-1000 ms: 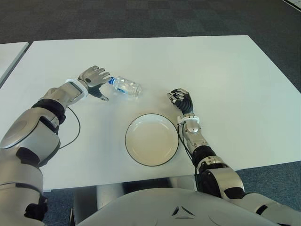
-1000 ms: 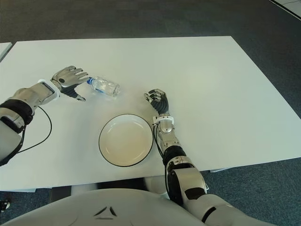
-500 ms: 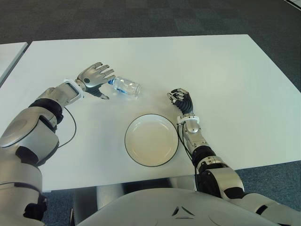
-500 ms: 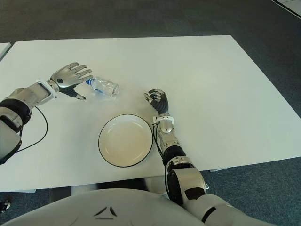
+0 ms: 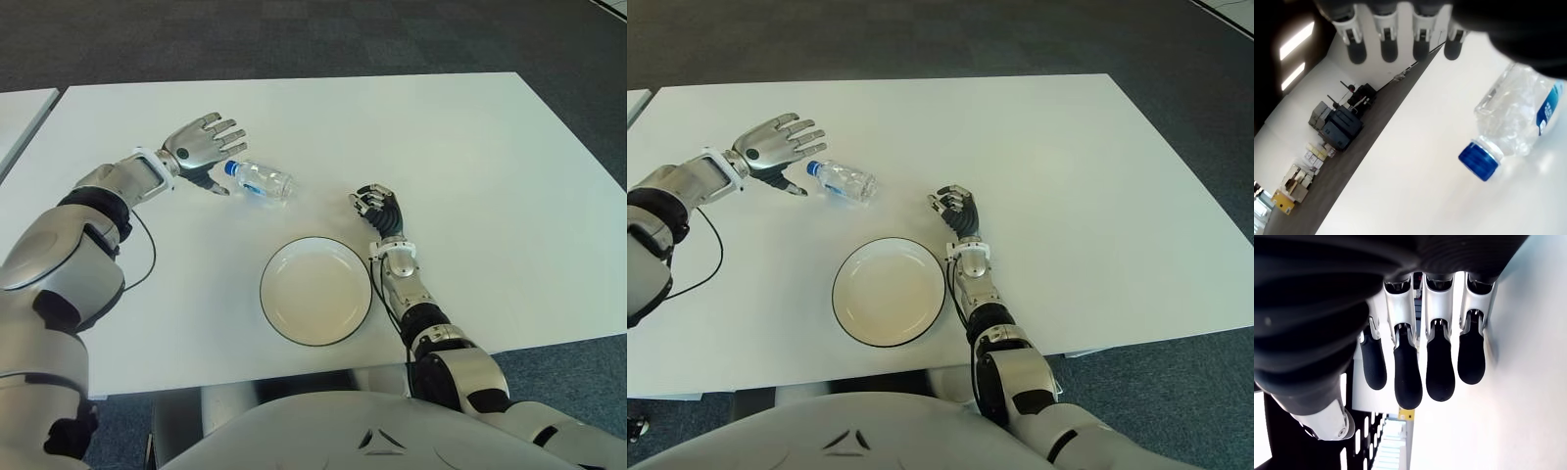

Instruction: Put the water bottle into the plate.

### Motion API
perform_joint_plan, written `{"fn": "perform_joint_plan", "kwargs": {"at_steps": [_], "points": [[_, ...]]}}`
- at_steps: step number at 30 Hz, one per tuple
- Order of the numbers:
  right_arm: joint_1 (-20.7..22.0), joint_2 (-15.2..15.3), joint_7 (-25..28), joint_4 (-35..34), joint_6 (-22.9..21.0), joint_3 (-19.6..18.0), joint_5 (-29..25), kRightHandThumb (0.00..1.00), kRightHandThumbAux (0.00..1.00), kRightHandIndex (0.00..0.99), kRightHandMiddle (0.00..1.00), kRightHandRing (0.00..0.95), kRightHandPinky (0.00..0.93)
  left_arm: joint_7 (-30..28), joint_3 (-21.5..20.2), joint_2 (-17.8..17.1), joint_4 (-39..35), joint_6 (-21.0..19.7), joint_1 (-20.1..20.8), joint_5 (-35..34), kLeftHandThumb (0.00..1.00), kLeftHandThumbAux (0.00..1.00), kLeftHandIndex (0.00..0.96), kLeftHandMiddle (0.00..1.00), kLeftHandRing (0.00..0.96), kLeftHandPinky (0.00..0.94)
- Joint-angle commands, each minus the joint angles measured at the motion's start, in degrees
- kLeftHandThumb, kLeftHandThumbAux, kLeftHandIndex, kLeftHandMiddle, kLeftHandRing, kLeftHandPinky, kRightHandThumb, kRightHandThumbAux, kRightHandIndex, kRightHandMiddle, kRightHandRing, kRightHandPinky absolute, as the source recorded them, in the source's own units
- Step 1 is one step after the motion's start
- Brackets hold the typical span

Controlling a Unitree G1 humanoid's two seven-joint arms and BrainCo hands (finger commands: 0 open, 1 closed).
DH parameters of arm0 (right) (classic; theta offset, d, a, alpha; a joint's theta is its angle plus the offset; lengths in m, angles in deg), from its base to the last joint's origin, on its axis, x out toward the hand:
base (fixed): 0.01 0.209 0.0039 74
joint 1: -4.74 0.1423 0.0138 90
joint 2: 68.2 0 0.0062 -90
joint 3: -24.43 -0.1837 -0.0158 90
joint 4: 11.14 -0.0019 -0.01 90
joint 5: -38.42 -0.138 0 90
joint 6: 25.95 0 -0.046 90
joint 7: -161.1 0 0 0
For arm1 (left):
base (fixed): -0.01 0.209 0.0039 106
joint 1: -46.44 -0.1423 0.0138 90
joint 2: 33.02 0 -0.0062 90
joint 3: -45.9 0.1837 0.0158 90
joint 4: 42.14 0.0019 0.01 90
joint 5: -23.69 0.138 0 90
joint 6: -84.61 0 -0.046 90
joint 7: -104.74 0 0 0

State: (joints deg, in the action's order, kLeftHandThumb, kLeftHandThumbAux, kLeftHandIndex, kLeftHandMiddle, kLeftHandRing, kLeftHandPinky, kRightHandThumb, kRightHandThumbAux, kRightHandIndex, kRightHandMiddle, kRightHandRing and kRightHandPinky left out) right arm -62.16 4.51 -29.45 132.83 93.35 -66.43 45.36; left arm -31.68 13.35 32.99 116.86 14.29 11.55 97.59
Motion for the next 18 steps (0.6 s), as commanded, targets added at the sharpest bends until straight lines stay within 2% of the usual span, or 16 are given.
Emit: {"fn": "perform_joint_plan", "kwargs": {"at_steps": [1, 7, 18], "points": [[-0.35, 0.11, -0.31, 0.75, -0.46, 0.02, -0.04, 0.709, 0.727, 0.432, 0.633, 0.636, 0.594, 0.57, 1.21, 1.51, 1.1, 0.86, 0.75, 1.0, 0.53, 0.197, 0.0, 0.0, 0.0, 0.0], [-0.69, 0.15, -0.4, 0.18, -0.72, 0.03, -0.01, 0.709, 0.727, 0.432, 0.636, 0.639, 0.61, 0.1, 1.58, 2.84, 2.14, 0.57, 1.65, 0.96, 0.528, 0.192, 0.0, 0.0, 0.0, 0.0], [-1.2, 0.37, -0.87, -0.61, -1.71, 0.2, 0.26, 0.71, 0.728, 0.432, 0.638, 0.641, 0.608, -5.78, 2.54, 6.3, 4.94, 1.97, 4.16, 0.06, 0.557, 0.205, 0.0, 0.0, 0.0, 0.0]]}}
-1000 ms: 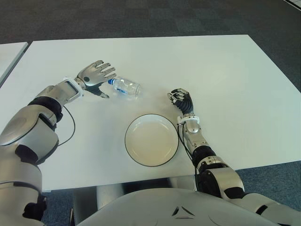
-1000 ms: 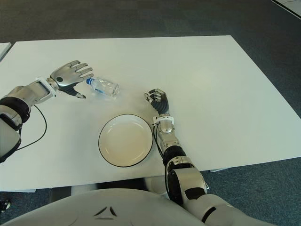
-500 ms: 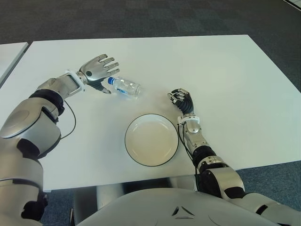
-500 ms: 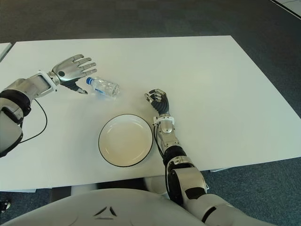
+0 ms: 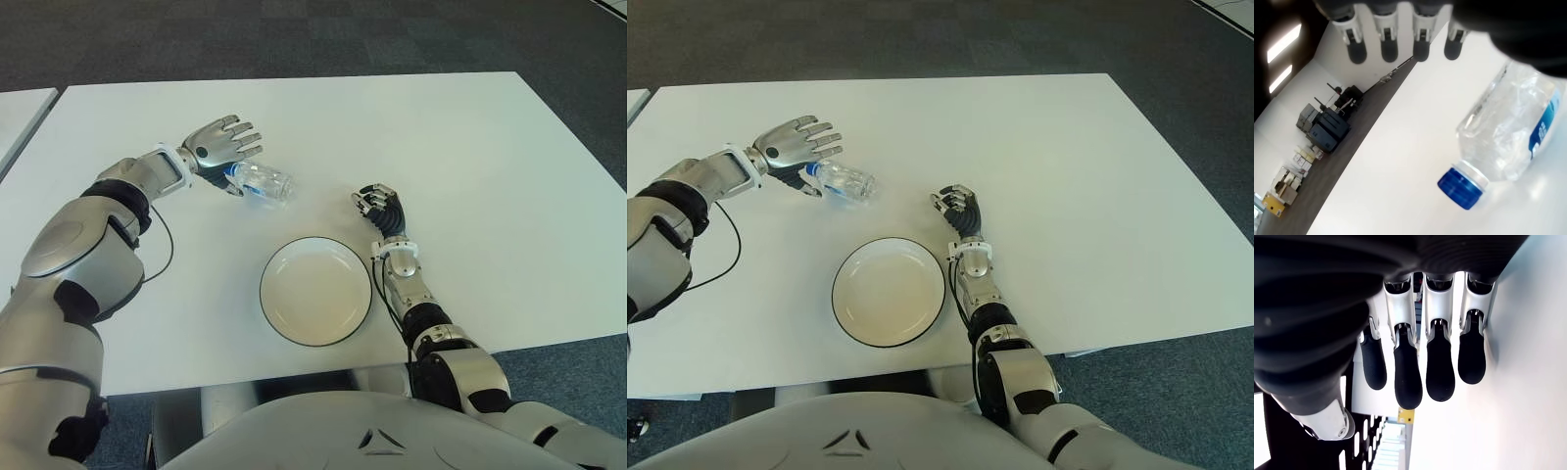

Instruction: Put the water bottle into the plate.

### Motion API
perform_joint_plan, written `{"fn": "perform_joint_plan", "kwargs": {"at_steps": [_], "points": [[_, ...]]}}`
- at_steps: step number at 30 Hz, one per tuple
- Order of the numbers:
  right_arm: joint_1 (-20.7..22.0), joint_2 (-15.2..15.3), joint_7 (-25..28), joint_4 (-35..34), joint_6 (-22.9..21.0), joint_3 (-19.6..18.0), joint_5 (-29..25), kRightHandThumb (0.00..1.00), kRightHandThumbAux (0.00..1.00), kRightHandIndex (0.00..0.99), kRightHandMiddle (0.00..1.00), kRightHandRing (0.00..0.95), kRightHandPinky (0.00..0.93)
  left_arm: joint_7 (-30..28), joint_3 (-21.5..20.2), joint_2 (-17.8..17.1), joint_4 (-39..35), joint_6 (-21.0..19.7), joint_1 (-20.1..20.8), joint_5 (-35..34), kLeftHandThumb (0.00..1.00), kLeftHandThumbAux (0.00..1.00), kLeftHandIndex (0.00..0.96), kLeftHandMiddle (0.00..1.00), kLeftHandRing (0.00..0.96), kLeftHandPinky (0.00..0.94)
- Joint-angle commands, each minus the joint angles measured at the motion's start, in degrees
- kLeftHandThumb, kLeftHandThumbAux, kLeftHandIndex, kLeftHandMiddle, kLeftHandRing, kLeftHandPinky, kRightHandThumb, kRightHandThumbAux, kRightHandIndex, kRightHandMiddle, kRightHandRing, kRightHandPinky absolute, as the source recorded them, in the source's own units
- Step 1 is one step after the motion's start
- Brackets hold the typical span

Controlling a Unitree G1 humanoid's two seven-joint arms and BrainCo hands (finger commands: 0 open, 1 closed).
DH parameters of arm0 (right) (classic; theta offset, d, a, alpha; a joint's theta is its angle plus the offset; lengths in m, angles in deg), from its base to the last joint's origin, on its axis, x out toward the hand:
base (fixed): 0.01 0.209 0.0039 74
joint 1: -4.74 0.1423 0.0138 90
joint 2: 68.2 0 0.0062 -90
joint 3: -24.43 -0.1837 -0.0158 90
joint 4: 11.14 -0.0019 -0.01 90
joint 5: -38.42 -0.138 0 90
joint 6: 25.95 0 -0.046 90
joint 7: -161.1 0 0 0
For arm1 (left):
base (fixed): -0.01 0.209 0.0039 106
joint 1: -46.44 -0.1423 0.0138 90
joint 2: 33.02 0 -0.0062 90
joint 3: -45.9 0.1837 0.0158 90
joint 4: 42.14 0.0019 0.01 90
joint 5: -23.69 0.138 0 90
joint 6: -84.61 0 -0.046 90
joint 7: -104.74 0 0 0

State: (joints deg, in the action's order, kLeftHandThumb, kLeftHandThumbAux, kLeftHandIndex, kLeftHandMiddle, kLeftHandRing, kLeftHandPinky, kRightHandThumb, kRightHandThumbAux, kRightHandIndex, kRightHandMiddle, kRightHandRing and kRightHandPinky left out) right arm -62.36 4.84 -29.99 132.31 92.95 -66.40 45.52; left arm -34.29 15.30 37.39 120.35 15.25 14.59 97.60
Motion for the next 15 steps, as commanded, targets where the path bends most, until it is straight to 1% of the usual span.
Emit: {"fn": "perform_joint_plan", "kwargs": {"at_steps": [1, 5, 10, 15], "points": [[-1.06, 0.03, -0.4, -0.17, -1.32, 0.17, 0.12, 0.71, 0.728, 0.432, 0.638, 0.641, 0.606, -3.72, 0.6, 2.23, 1.7, 1.09, 1.27, -0.04, 0.56, 0.208, 0.0, 0.0, 0.0, 0.0], [-1.35, 0.04, -0.62, -0.55, -1.26, 0.15, 0.14, 0.71, 0.728, 0.432, 0.639, 0.641, 0.594, -6.01, 0.57, 3.3, 2.5, 0.99, 1.64, -0.39, 0.565, 0.212, 0.0, 0.0, 0.0, 0.0], [-1.54, -0.04, -2.03, -0.85, -1.36, 0.06, 0.51, 0.71, 0.727, 0.432, 0.636, 0.637, 0.578, -9.9, 1.28, 5.56, 4.08, -0.48, 2.3, 0.11, 0.567, 0.209, 0.0, 0.0, 0.0, 0.0], [-1.79, -0.18, -2.96, -1.31, -1.62, 0.07, 0.72, 0.71, 0.727, 0.432, 0.634, 0.634, 0.572, -12.01, 1.57, 6.38, 4.62, -1.76, 2.34, 0.22, 0.567, 0.204, 0.0, 0.0, 0.0, 0.0]]}}
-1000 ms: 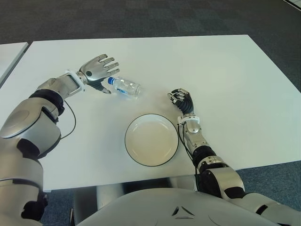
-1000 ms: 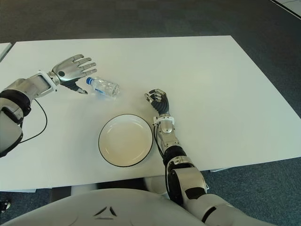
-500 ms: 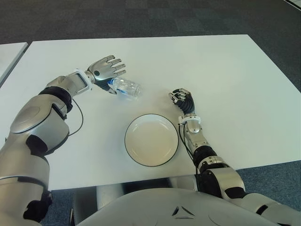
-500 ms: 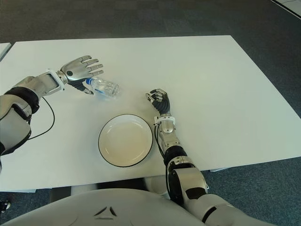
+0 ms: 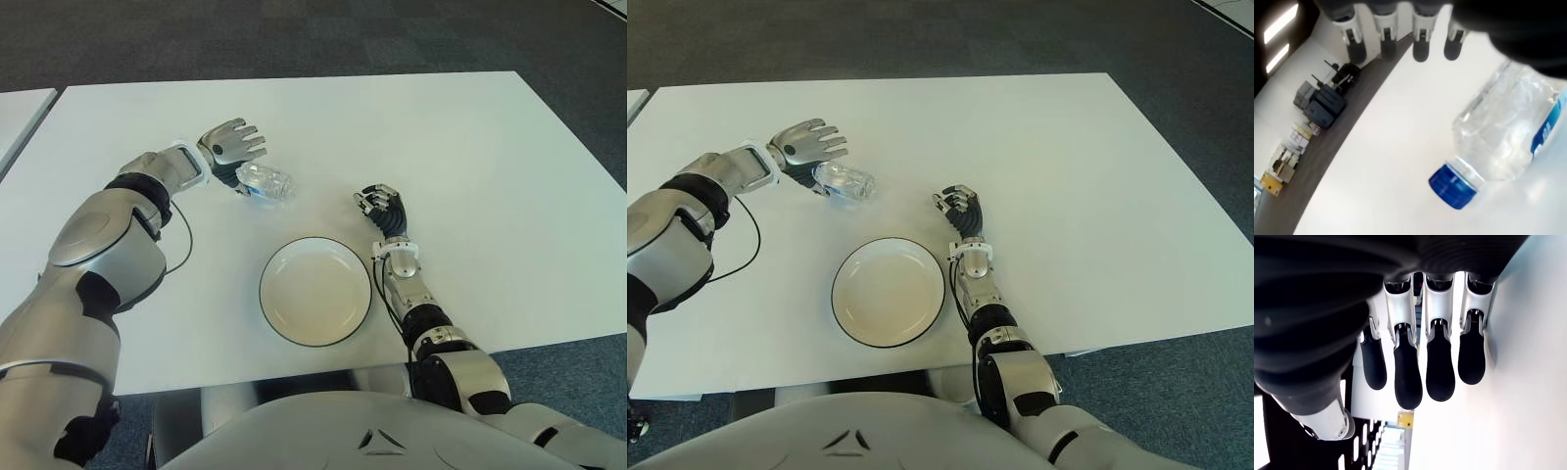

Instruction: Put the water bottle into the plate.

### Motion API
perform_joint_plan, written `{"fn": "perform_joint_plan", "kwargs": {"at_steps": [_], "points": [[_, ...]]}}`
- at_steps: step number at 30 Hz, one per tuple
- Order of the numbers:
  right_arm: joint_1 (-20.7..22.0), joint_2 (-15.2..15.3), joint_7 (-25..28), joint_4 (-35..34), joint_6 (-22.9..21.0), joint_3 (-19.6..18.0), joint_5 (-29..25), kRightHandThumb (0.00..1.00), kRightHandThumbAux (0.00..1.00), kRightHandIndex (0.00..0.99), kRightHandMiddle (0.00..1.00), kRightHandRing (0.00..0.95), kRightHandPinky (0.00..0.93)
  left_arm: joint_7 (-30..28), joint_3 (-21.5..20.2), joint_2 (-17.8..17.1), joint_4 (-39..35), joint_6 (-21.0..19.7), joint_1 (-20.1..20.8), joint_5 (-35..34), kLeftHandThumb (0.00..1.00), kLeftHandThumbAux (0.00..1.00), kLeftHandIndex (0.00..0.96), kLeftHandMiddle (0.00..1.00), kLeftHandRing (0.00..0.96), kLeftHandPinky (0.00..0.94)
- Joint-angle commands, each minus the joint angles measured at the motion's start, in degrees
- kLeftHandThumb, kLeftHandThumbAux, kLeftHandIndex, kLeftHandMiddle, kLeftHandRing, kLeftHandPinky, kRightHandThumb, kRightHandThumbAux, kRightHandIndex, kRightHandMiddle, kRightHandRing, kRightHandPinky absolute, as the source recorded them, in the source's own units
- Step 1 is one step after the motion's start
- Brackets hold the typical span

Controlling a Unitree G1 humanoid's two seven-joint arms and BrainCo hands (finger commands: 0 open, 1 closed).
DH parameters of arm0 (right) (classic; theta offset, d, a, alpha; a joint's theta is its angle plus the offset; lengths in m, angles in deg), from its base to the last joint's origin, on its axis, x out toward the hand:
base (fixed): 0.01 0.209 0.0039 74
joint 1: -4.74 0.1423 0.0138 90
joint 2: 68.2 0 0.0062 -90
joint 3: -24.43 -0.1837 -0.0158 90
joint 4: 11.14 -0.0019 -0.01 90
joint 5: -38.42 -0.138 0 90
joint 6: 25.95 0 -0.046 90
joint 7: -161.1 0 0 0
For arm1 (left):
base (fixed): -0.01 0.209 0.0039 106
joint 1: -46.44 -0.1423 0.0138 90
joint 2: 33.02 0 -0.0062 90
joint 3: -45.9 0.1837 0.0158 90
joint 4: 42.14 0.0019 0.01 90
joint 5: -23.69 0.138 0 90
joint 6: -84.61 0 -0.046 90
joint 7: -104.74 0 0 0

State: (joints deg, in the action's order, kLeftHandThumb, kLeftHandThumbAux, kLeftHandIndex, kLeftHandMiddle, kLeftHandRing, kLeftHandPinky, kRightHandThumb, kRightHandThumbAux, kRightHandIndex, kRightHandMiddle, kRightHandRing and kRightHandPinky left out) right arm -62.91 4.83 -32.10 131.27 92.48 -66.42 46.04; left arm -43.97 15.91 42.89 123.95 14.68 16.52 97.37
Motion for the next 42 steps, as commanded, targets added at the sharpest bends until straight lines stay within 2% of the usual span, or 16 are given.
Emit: {"fn": "perform_joint_plan", "kwargs": {"at_steps": [1, 9, 18, 22, 26, 42], "points": [[-1.31, -0.18, -0.97, -0.4, -1.2, 0.11, 0.21, 0.71, 0.727, 0.432, 0.634, 0.633, 0.569, -2.59, 1.0, 0.98, 1.08, -1.38, 0.4, 0.47, 0.567, 0.203, 0.0, 0.0, 0.0, 0.0], [-2.74, -0.26, -1.5, -3.15, -0.82, 0.38, 0.34, 0.711, 0.727, 0.433, 0.645, 0.646, 0.605, -5.92, 1.62, 2.99, 2.74, -3.25, -0.98, -0.13, 0.561, 0.198, 0.0, 0.0, 0.0, 0.0], [-4.88, 1.04, 0.32, -7.62, -3.0, 0.53, 0.11, 0.709, 0.728, 0.433, 0.631, 0.632, 0.592, -10.32, 1.77, 4.12, 3.86, -5.38, -3.56, -0.88, 0.568, 0.189, 0.0, 0.0, 0.0, 0.0], [-5.82, 1.5, 0.75, -9.53, -3.43, 0.58, 0.13, 0.708, 0.729, 0.433, 0.623, 0.626, 0.63, -12.25, 1.77, 4.72, 4.3, -6.47, -4.83, -1.17, 0.57, 0.199, 0.0, 0.0, 0.0, 0.0], [-6.7, 1.82, 0.85, -11.33, -4.14, 0.65, 0.3, 0.707, 0.729, 0.433, 0.614, 0.618, 0.622, -13.75, 1.84, 5.28, 4.5, -7.1, -5.71, -1.48, 0.565, 0.214, 0.0, 0.0, 0.0, 0.0], [-8.82, 2.84, 1.15, -15.63, -7.14, 0.93, 0.66, 0.708, 0.728, 0.434, 0.604, 0.624, 0.663, -19.58, -0.3, 7.01, 4.6, -8.37, -8.08, -5.38, 0.47, 0.267, 0.0, 0.0, 0.0, 0.0]]}}
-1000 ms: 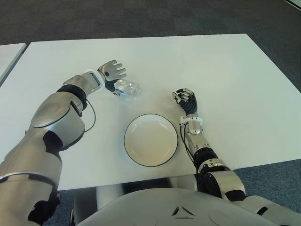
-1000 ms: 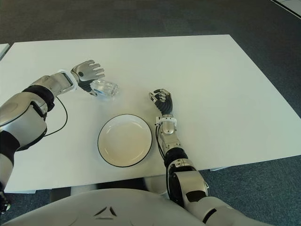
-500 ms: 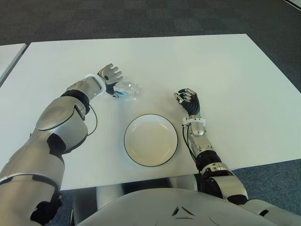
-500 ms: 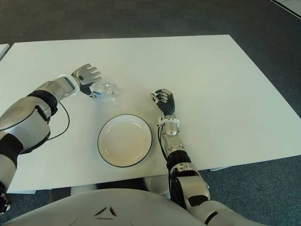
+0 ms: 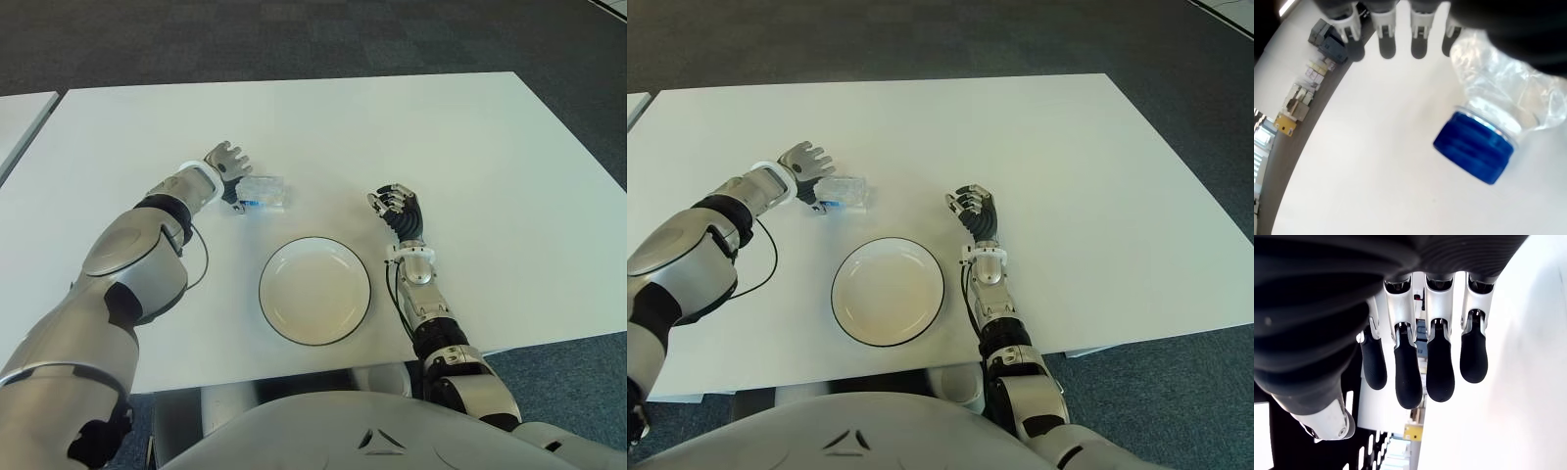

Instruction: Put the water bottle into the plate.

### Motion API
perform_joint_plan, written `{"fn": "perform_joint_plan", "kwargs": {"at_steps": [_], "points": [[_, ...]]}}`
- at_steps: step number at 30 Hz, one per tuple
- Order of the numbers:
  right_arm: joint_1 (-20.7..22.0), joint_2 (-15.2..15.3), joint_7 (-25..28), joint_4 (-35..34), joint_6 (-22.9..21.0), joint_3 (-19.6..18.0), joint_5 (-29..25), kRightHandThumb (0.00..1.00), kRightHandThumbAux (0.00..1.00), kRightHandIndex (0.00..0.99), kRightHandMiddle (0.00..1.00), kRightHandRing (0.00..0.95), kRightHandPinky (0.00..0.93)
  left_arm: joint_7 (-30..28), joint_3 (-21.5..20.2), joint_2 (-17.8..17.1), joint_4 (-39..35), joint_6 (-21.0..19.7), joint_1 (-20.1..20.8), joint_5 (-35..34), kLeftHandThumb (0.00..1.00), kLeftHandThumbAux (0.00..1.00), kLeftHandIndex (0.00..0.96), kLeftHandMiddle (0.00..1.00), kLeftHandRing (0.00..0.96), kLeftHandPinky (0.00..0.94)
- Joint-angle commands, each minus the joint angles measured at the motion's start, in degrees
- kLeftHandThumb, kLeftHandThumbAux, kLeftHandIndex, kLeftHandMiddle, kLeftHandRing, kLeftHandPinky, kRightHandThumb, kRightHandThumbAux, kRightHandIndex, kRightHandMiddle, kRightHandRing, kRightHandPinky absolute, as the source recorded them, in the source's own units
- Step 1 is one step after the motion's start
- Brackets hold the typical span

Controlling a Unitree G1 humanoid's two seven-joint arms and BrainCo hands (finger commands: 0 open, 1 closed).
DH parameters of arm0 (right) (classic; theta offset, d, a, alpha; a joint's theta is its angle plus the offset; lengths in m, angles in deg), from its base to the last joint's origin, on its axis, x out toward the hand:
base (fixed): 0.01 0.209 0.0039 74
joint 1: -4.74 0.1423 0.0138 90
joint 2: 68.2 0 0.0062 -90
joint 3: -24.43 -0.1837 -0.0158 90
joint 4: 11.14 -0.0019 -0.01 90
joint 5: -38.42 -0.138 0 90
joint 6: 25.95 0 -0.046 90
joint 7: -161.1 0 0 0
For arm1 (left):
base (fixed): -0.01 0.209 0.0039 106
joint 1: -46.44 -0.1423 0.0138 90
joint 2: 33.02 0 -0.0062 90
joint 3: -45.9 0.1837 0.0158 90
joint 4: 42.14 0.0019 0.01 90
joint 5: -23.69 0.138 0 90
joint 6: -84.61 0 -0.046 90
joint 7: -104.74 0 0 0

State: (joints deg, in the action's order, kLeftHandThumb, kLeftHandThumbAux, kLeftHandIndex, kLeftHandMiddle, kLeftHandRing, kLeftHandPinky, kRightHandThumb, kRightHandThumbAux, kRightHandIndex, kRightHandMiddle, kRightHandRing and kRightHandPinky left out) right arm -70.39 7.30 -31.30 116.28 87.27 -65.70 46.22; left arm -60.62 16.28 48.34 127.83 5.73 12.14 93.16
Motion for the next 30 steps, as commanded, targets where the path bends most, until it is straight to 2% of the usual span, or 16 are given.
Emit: {"fn": "perform_joint_plan", "kwargs": {"at_steps": [1, 21, 25, 27, 30], "points": [[-1.43, 0.41, 0.34, -0.78, -2.03, 0.24, 0.5, 0.708, 0.728, 0.434, 0.603, 0.624, 0.661, -3.17, -0.96, 1.67, 0.73, 0.44, -3.91, -1.48, 0.469, 0.268, 0.0, 0.0, 0.0, 0.0], [-2.69, 0.28, 1.45, -2.53, -2.52, -0.04, -0.53, 0.709, 0.727, 0.434, 0.598, 0.627, 0.657, -3.73, -4.74, 4.31, 0.86, -2.15, -5.81, -5.94, 0.489, 0.327, 0.0, 0.0, 0.0, 0.004], [-2.91, 0.25, 1.69, -3.01, -2.76, -0.06, -0.63, 0.709, 0.727, 0.434, 0.599, 0.627, 0.655, -3.05, -5.86, 4.63, 0.77, -2.53, -5.99, -7.02, 0.514, 0.371, 0.0, 0.035, 0.022, 0.094], [-3.02, 0.23, 1.8, -3.25, -2.88, -0.08, -0.65, 0.709, 0.727, 0.434, 0.602, 0.629, 0.657, -2.92, -6.17, 4.78, 0.75, -2.81, -6.03, -7.39, 0.533, 0.394, 0.015, 0.076, 0.071, 0.162], [-3.15, 0.2, 1.91, -3.56, -3.07, -0.11, -0.64, 0.709, 0.727, 0.434, 0.605, 0.63, 0.658, -2.99, -6.33, 4.93, 0.74, -3.19, -6.03, -7.73, 0.548, 0.411, 0.033, 0.107, 0.107, 0.202]]}}
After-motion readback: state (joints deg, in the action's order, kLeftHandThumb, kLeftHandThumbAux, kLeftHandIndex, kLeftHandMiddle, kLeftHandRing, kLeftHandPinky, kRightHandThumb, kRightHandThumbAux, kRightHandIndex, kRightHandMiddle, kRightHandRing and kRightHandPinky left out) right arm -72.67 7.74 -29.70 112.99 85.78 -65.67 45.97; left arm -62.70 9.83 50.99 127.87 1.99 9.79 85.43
